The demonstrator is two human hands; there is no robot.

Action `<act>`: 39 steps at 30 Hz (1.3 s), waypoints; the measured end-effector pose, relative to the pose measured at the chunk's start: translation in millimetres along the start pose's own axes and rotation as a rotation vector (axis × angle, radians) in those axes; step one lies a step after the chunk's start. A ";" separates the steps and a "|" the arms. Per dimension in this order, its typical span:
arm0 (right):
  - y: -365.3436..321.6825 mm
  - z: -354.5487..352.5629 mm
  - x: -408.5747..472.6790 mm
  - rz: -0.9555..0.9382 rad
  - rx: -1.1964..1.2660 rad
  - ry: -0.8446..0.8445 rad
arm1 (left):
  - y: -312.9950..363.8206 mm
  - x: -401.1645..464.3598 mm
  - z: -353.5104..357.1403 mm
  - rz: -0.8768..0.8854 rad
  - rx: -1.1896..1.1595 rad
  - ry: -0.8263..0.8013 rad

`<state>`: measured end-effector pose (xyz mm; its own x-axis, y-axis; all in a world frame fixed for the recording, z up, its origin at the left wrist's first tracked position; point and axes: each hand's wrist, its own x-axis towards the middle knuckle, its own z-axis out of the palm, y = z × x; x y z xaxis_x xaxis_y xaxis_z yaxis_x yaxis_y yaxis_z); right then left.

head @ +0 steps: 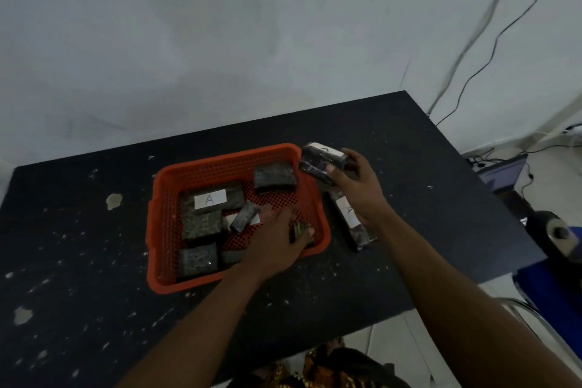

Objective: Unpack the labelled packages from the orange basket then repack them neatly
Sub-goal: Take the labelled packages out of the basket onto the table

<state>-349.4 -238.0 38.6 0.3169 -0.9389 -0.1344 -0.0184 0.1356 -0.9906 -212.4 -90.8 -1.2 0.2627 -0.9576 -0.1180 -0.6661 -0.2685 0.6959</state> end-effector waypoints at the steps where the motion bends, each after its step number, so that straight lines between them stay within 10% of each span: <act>1: 0.3 -10.7 2.7 -0.003 -0.025 0.042 | 6.6 5.5 3.4 0.008 -0.012 0.023; 8: 31.2 -74.1 12.0 0.122 -0.352 0.272 | 30.5 34.1 40.0 -0.084 -0.037 0.001; 24: 74.1 -104.4 31.1 0.282 -0.548 0.239 | 21.9 48.4 47.9 -0.147 -0.058 0.081; 29: 52.7 -76.0 28.5 0.092 -0.741 0.322 | 16.5 46.8 42.3 -0.129 -0.080 0.074; 39: 32.4 37.9 26.2 -0.112 -0.676 -0.073 | -15.1 66.3 -14.1 -0.024 0.070 0.237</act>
<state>-305.7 -246.3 3.9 0.4141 -0.9088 -0.0516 -0.5616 -0.2105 -0.8002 -175.1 -148.8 -9.5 0.4304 -0.9017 0.0412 -0.7024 -0.3058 0.6428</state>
